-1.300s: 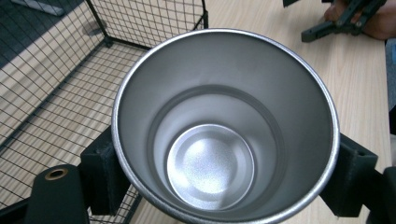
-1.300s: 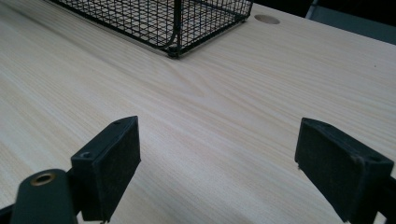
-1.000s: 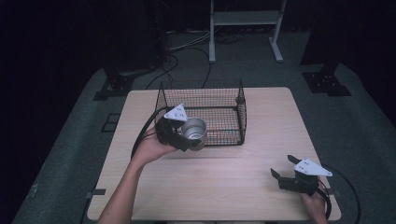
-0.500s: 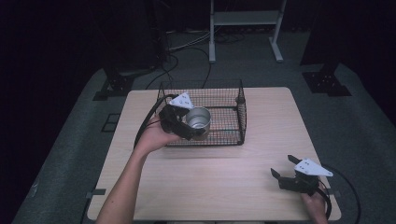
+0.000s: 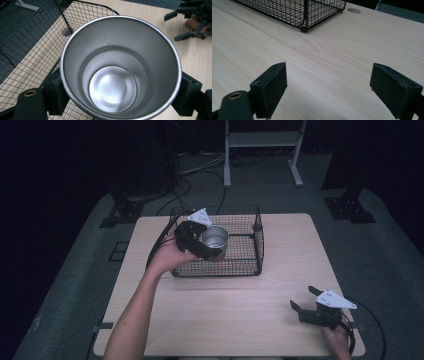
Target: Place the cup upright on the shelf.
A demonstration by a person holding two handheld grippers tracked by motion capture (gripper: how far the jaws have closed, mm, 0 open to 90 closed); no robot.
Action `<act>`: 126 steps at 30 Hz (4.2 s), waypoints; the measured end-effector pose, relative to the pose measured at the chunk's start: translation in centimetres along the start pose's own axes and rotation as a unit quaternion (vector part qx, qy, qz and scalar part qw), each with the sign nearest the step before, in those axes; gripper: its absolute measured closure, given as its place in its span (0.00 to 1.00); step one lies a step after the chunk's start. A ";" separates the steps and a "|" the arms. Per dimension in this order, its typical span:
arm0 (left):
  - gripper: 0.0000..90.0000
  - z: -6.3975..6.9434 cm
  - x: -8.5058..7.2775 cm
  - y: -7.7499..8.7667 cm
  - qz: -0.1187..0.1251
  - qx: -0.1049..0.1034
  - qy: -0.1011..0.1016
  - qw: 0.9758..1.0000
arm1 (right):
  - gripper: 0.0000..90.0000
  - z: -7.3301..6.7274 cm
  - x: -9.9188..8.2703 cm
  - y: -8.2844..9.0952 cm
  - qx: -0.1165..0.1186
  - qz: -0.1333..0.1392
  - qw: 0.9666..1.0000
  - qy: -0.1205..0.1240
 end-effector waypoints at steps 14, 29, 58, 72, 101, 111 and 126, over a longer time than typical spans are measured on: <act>0.20 -1.7 1.9 -1.1 -0.008 0.003 0.003 1.000 | 0.15 0.2 0.0 0.0 0.003 0.001 1.000 -0.010; 0.20 -4.0 3.3 -3.9 -0.013 -0.020 0.016 1.000 | 0.15 0.2 0.0 0.1 0.006 0.003 1.000 -0.014; 0.20 -7.6 1.1 -8.4 -0.038 -0.018 0.059 0.997 | 0.15 0.3 0.0 0.1 0.011 0.005 1.000 -0.015; 0.20 -8.1 -0.3 -11.1 -0.061 -0.024 0.067 0.996 | 0.15 0.3 0.0 0.1 0.012 0.008 1.000 -0.016; 0.20 -9.6 -3.5 -14.5 -0.089 -0.042 0.115 0.989 | 0.15 0.5 0.0 0.1 0.014 0.009 0.999 -0.028; 0.20 -9.7 -4.2 -15.3 -0.105 -0.043 0.116 0.987 | 0.15 0.4 0.0 0.1 0.014 0.009 1.000 -0.026; 0.18 -9.4 -5.1 -15.4 -0.131 -0.043 0.112 0.984 | 0.15 0.4 0.0 0.1 0.013 0.009 1.000 -0.024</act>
Point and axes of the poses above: each handheld gripper's, and its own axes: y roughly backward along the jaws, x roughly out of its top, z roughly to its right, the point moved 5 cm from there along -y, roughly forward along the jaws, and after that the axes turned 9 degrees about -x, right-handed, at the moved point
